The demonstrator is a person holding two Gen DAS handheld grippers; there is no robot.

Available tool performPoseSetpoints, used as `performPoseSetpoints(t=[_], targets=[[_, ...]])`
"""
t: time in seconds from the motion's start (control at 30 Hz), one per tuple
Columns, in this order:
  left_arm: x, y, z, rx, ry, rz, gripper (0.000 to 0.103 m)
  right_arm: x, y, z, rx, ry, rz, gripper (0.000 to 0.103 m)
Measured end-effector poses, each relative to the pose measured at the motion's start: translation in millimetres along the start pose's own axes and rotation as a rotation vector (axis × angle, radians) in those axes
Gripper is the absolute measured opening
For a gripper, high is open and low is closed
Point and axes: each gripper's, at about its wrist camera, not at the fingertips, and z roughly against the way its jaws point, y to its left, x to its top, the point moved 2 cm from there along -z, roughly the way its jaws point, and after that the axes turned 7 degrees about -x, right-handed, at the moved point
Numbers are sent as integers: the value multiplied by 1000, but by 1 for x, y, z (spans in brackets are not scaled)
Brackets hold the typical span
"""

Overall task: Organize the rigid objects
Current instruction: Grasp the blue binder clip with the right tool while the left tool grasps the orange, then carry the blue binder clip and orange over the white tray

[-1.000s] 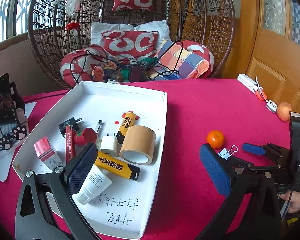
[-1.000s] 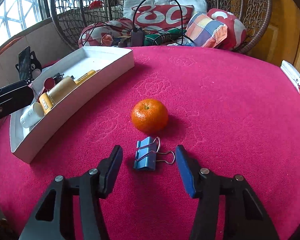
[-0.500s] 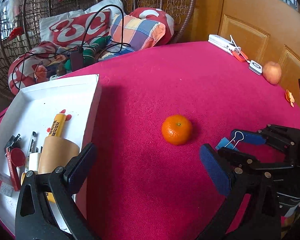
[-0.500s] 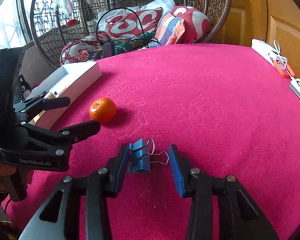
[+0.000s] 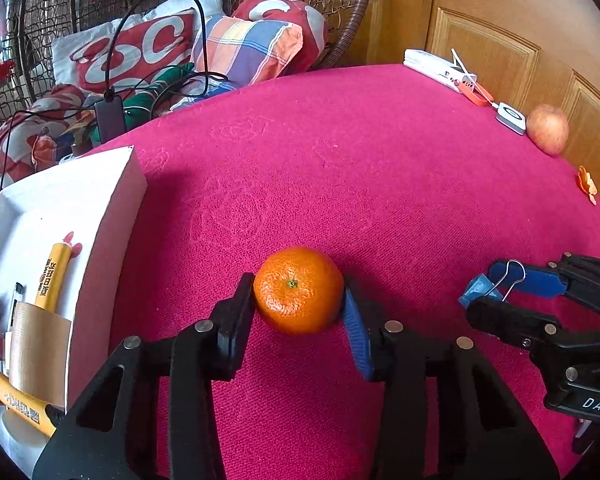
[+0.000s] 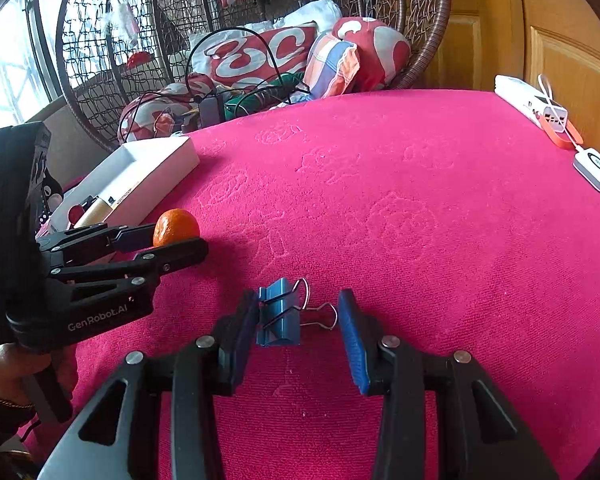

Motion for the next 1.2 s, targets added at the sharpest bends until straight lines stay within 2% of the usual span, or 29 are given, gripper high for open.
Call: performPoseSetpoints(t=[0.13,0.37,0.57,0.8,1.2], targets=[[-9,-2,26,-27,-46,18,42,4,4,17,42,-50,-32,41],[-14,-8,89,-63,-180,41,42,29,19,67,73,-203,-19,41],[-13,-2,132,-81,-268,61,42,45,38,96,97,-288,16,41],[-12,12,161,-79,-338,99,42,52,55,106,111,-319,48,41],[-20,41,192,-36,-406,147,42,64,84,106,137,-328,100,41]])
